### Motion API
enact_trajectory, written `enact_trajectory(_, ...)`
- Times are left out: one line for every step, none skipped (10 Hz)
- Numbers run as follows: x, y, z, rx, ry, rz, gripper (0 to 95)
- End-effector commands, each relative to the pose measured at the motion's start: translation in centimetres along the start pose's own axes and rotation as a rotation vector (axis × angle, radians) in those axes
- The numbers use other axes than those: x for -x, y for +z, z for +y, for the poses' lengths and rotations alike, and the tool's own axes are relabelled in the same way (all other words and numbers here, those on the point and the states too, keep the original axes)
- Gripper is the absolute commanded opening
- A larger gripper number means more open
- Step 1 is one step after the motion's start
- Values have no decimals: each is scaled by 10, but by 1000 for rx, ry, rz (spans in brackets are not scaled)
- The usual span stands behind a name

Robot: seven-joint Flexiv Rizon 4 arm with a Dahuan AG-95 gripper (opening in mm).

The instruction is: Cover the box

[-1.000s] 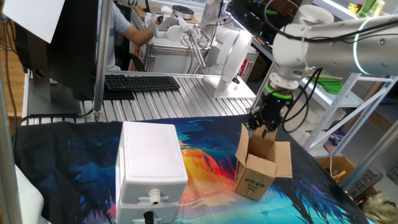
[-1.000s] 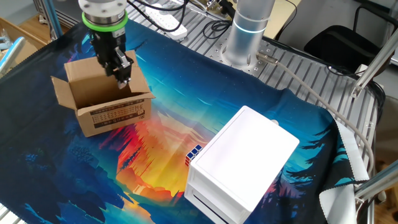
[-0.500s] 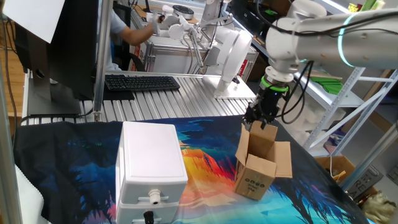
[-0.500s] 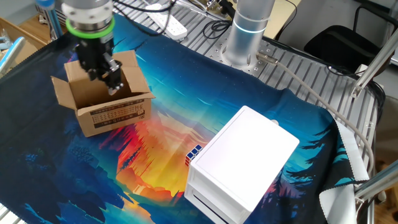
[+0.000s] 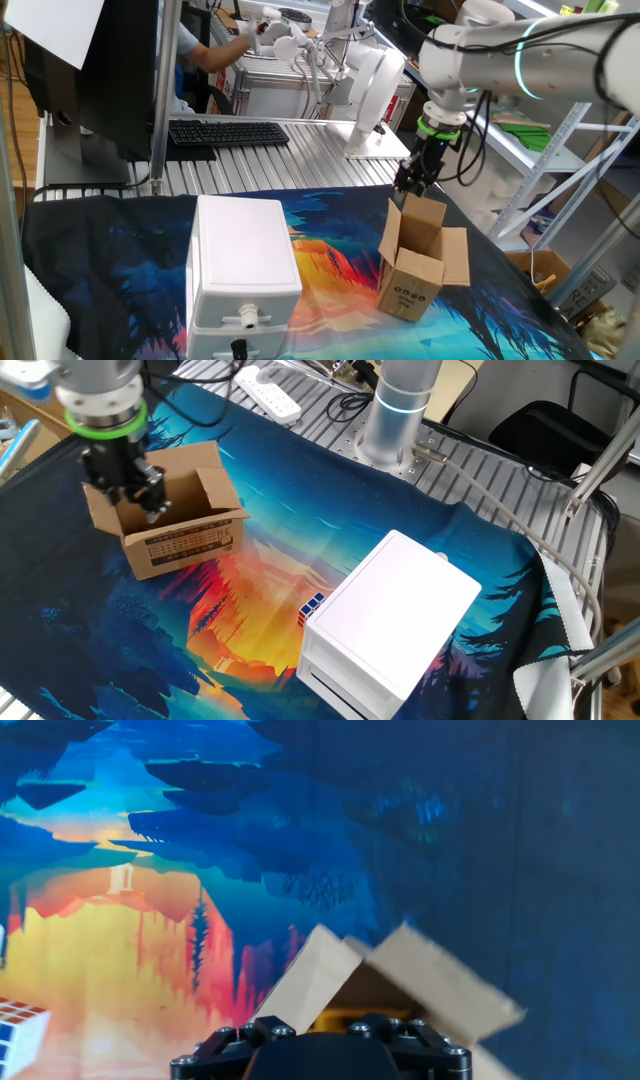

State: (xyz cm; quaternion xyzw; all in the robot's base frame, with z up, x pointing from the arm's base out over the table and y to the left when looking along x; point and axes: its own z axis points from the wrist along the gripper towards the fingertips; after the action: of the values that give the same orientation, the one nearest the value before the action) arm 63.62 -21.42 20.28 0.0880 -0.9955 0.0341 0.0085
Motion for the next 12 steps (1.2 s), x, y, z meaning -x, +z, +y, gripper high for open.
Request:
enact_trajectory(18,0,-17,6,-40,4,570)
enact_trajectory(24,2,-24,10,-57,3,570)
enact_trajectory(25,4,-29,12,-66,0,570)
enact_trajectory(26,6,-31,16,-66,-1,570)
enact_trajectory(27,8,-34,20,-66,-2,570)
enact_trajectory(27,10,-35,21,-66,-1,570)
enact_trajectory(27,11,-35,20,-66,1,570)
enact_trajectory(26,13,-34,18,-65,0,570)
enact_trajectory(26,14,-34,18,-65,0,570)
enact_trajectory(26,16,-35,19,-66,0,570)
enact_trajectory(26,18,-35,20,-66,-1,570)
enact_trajectory(26,20,-36,20,-66,-1,570)
